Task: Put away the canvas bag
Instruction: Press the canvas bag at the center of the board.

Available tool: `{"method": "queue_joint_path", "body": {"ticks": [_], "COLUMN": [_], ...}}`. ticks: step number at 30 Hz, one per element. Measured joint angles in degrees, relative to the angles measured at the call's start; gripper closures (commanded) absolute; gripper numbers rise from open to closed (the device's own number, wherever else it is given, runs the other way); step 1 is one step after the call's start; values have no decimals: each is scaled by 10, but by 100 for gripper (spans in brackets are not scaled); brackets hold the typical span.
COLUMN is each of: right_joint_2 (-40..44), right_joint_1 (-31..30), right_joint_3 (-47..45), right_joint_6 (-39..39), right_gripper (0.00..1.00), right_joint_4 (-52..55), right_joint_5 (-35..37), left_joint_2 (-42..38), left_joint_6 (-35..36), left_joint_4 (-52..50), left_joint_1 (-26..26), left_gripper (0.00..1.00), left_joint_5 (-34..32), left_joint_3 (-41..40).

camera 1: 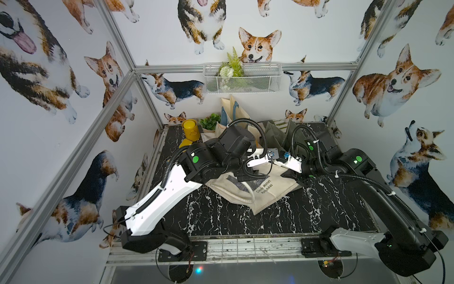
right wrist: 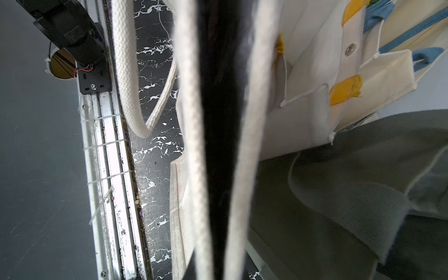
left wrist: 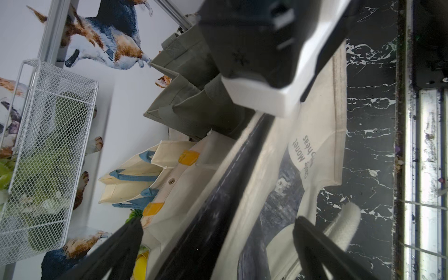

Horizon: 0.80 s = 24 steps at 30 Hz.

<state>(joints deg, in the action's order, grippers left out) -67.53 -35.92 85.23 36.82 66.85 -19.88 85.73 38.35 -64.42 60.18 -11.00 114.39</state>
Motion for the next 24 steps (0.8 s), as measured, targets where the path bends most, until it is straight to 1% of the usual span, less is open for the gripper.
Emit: {"method": "queue_joint_path", "body": {"ticks": [3,4,7,8,10,11,14,16,18,20,23,24], "right_joint_2": [-5,-9,-13,-11,-6,-3,-4,-10,-13,-13,-9,-8], "right_joint_1": [-9,-10,-12,-12,-12,-12,-12,-12,-11,-11,-11,-11], "right_joint_3": [2,5,7,7,3,1,0,3,6,6,-2,-5], "right_joint_6": [10,14,21,22,23,24,24,24,24,25,24,24], "right_gripper": [100,100,100,100,100,100,100,100,100,100,100,100], "right_joint_4": [-4,-5,-10,-11,-16,-18,-20,-20,-20,-18,-18,-19], "right_joint_5": [23,30,43,44,47,47,47,47,47,50,51,52], "left_joint_2": [14,15,19,20,17,14,3,0,0,-2,-7,-9], "left_joint_6": [10,14,17,15,9,2,-9,-18,-22,-21,-24,-24], "left_joint_4": [12,18,26,26,26,26,28,26,24,24,25,27], "left_joint_1": [0,-2,-14,-25,-47,-61,-90,-97,-99,-100,-100,-101], "left_gripper": [0,2,14,21,29,31,33,44,59,71,83,90], "left_joint_5": [-15,-17,-10,-3,17,35,92,123,142,157,171,175], "left_joint_3": [0,-1,-2,-3,-6,-10,-23,-28,-34,-49,-74,-82]}}
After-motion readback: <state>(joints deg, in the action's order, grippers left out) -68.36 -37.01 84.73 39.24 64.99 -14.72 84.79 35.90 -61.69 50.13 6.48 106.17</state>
